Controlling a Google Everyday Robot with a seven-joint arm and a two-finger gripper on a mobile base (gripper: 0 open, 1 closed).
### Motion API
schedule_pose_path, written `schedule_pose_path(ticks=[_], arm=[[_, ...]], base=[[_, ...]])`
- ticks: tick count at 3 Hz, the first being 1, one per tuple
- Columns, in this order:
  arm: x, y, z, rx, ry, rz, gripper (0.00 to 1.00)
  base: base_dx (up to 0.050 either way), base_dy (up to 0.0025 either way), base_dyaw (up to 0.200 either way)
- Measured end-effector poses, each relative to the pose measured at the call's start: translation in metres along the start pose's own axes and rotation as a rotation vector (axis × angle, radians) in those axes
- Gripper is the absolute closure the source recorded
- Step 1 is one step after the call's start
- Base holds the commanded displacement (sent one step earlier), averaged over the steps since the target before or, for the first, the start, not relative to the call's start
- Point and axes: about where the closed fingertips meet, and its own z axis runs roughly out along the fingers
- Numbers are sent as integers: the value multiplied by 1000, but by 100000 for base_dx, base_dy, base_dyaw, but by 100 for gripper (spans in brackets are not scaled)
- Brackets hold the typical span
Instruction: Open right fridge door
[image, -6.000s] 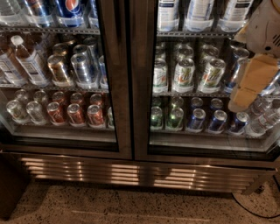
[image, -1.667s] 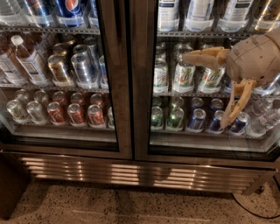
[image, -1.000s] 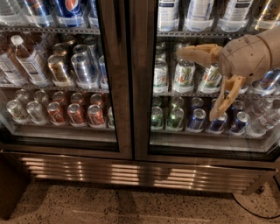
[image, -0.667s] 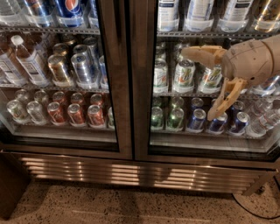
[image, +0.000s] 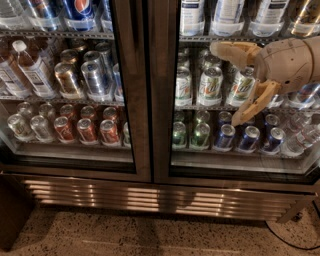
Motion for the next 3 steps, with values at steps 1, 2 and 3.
schedule_pose_path(ticks=[1, 2, 3], arm=[[-11, -3, 0, 4, 7, -18, 0], [-11, -4, 2, 1, 5, -18, 0], [-26, -4, 23, -47, 21, -46, 0]], base=[[0, 0, 0], [0, 0, 0], [0, 0, 0]])
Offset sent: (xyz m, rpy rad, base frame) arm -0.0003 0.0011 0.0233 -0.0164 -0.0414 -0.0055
